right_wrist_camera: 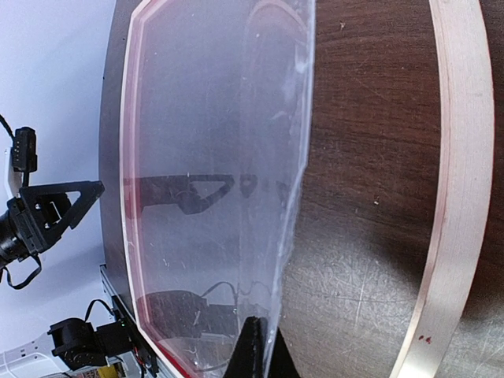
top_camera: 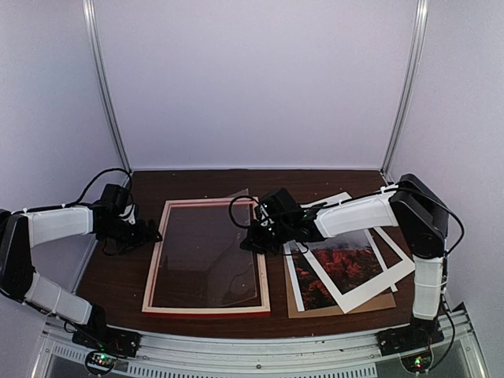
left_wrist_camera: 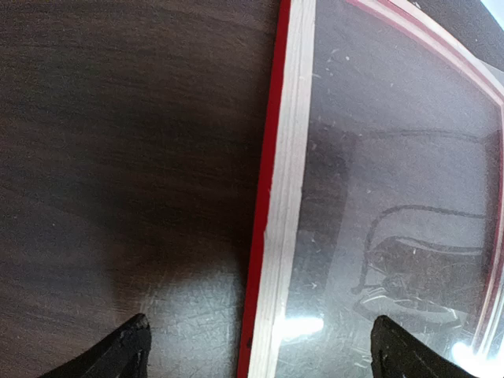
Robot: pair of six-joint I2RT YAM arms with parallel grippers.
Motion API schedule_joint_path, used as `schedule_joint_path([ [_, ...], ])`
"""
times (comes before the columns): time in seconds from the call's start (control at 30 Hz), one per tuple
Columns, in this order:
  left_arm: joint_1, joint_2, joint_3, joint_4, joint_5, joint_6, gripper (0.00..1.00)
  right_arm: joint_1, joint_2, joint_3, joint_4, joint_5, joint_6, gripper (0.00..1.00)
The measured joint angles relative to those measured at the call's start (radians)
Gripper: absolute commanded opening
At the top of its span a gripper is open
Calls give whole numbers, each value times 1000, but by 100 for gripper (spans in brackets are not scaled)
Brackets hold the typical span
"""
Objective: Put the photo into the frame
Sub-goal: Place the glass panel at the frame body.
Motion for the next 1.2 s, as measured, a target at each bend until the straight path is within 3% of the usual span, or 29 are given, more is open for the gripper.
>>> schedule_joint_path([
  [1.2,0,-17,1,-13,-23,8,98,0,0,-9,0,18,15,0],
])
